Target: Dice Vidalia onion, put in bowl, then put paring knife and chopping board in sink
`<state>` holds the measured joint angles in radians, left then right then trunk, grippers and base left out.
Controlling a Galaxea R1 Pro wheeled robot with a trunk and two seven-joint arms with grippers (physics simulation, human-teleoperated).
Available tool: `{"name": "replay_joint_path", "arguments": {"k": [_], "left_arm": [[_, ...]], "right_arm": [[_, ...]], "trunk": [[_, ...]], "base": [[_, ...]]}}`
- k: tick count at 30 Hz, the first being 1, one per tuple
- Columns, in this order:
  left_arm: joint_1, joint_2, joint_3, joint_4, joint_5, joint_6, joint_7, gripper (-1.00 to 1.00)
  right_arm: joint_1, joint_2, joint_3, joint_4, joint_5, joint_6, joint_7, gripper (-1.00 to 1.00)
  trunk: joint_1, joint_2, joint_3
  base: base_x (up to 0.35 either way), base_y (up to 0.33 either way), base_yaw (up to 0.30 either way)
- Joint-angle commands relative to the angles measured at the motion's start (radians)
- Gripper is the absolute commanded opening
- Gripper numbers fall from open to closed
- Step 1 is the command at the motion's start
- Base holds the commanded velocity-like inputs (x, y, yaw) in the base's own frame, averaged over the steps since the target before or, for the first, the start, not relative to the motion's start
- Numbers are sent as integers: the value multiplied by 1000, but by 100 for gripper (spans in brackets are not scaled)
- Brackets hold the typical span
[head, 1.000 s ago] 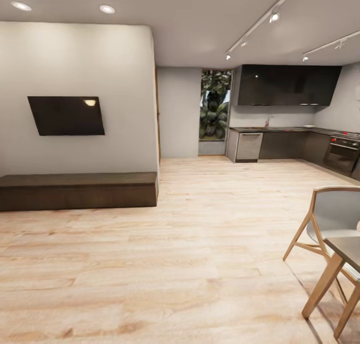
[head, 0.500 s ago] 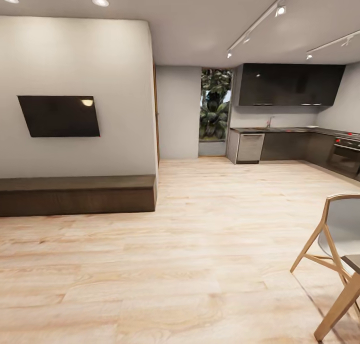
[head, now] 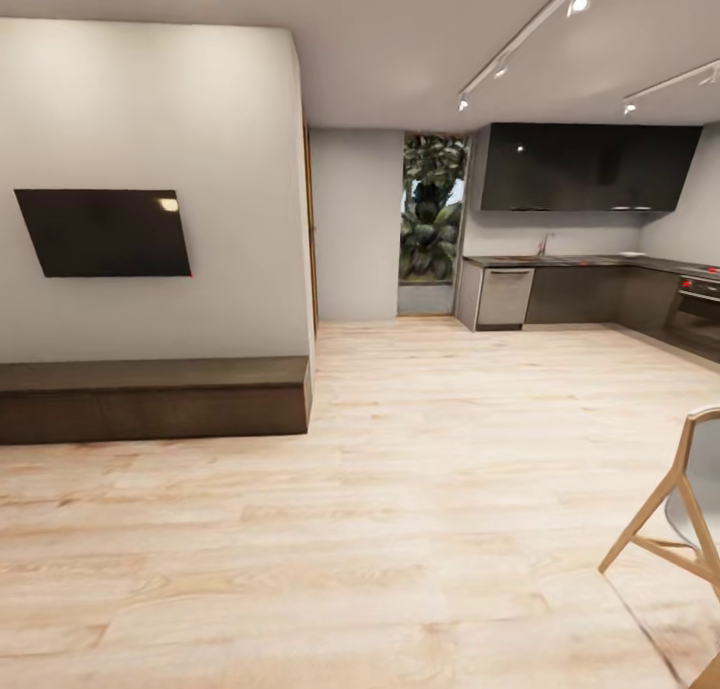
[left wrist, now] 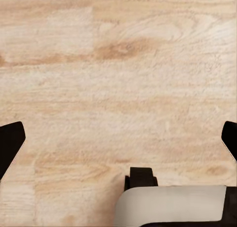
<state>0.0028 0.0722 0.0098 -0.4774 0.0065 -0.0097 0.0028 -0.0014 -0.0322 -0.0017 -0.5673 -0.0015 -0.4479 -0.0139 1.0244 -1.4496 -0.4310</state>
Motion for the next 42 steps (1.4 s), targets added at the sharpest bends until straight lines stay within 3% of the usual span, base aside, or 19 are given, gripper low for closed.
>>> {"name": "replay_joint_path", "arguments": {"k": [1, 21, 42], "left_arm": [[0, 0, 1, -1, 1, -1, 0, 100], [0, 0, 1, 0, 0, -1, 0, 100], [0, 0, 1, -1, 0, -1, 0, 100]], "right_arm": [[0, 0, 0, 0, 0, -2, -1, 100], [0, 0, 0, 0, 0, -2, -1, 100], [0, 0, 0, 0, 0, -2, -1, 100]], "trunk": [[1, 0, -1], [1, 0, -7], [1, 0, -2]], "base": [[317, 0, 0], [317, 0, -12], [317, 0, -211]]}}
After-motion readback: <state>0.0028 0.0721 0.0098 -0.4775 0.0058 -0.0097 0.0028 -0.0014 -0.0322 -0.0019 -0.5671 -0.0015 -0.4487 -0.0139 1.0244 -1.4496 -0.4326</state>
